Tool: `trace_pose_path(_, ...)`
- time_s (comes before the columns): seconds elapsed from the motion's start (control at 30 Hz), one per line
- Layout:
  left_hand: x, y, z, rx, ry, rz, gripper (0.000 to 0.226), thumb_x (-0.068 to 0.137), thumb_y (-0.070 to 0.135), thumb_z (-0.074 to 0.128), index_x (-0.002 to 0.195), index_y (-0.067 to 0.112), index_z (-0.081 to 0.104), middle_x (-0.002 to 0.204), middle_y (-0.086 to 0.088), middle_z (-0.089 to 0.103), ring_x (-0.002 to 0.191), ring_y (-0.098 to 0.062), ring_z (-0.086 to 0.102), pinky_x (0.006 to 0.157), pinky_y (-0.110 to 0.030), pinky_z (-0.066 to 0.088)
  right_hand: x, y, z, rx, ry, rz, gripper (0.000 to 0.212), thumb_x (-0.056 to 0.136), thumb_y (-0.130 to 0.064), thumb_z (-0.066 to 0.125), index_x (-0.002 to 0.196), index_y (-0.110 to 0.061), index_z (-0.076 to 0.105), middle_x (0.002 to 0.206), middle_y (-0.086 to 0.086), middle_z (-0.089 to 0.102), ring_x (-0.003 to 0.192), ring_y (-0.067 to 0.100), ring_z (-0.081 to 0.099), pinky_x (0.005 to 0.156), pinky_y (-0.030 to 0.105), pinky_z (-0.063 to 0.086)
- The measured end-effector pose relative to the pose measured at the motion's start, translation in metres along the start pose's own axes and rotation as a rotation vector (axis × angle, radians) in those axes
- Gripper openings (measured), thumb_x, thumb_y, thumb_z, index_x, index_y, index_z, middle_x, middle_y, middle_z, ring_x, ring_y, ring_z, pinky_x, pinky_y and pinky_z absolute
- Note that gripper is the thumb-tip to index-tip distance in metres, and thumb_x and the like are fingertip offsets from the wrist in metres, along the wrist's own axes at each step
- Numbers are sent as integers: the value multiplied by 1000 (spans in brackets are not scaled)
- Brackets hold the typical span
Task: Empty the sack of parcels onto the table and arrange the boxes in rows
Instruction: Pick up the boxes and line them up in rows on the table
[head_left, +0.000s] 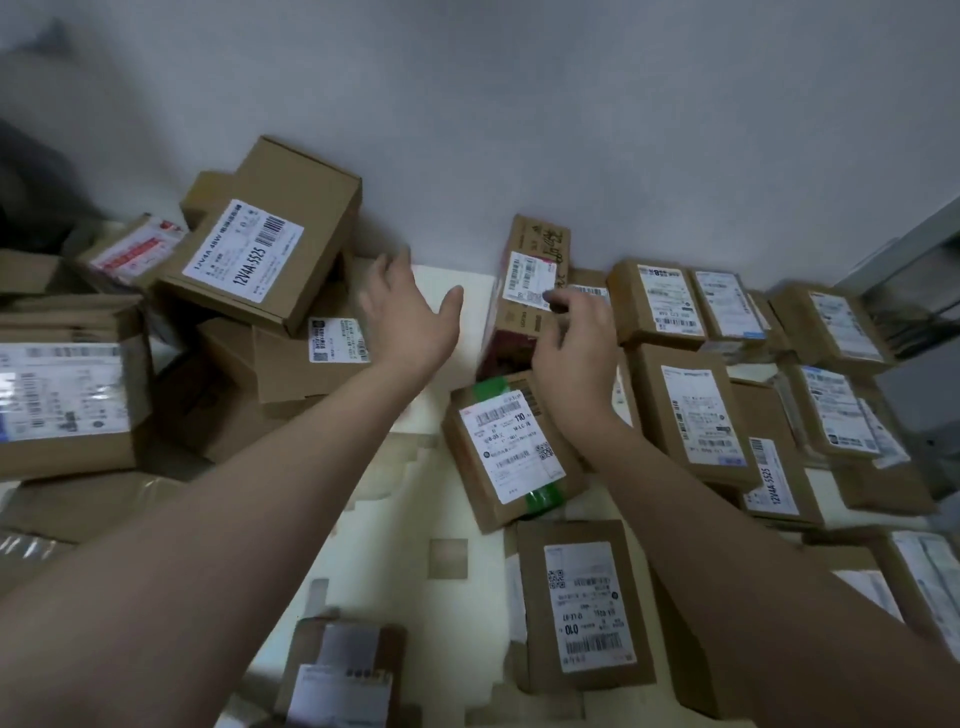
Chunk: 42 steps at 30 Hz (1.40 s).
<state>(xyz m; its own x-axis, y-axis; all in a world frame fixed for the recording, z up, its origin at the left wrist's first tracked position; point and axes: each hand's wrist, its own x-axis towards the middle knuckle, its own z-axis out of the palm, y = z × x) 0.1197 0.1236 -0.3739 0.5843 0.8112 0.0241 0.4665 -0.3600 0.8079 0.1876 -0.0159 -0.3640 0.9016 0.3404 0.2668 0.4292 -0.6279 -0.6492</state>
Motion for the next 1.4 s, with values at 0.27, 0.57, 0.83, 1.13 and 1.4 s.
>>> trace_pose_path(0.27,40,-77,-124,203,130,-239,90,89,33,65,155,7,10,160,-18,15,149,-34,10,121,-43,11,-35,-104,78,100,-764,97,58,99,-39,51,148,-14,33,149,7,47,132,25,48,110,38,38)
trace_pose_path(0.57,17,-94,-138,92,-58,-302,56,91,40,60,141,22,41,146,-18,39,136,-40,32,110,-45,32,-45,-116,106,398,-863,256,64,95,-52,51,150,-30,27,126,-10,56,120,15,56,110,40,41)
trace_pose_path(0.83,39,-50,-138,-247,-141,-434,54,88,14,66,137,17,43,122,-5,58,104,-23,59,77,-33,55,-28,-107,80,448,-620,469,41,92,-56,53,114,-21,56,123,2,61,105,18,61,91,39,56)
trace_pose_path(1.13,10,-35,-66,-39,-505,-236,30,93,13,54,114,23,72,137,-4,56,115,-28,56,100,-41,48,-30,-59,70,-201,-545,-50,51,98,-37,51,147,-29,40,150,9,35,137,31,31,110,41,32)
trace_pose_path(1.4,13,-92,-83,536,-584,-21,59,80,64,57,136,48,49,160,13,22,150,-23,1,112,-67,10,-34,-67,111,-598,-750,54,49,102,-42,32,144,-22,45,159,2,24,141,30,26,114,47,25)
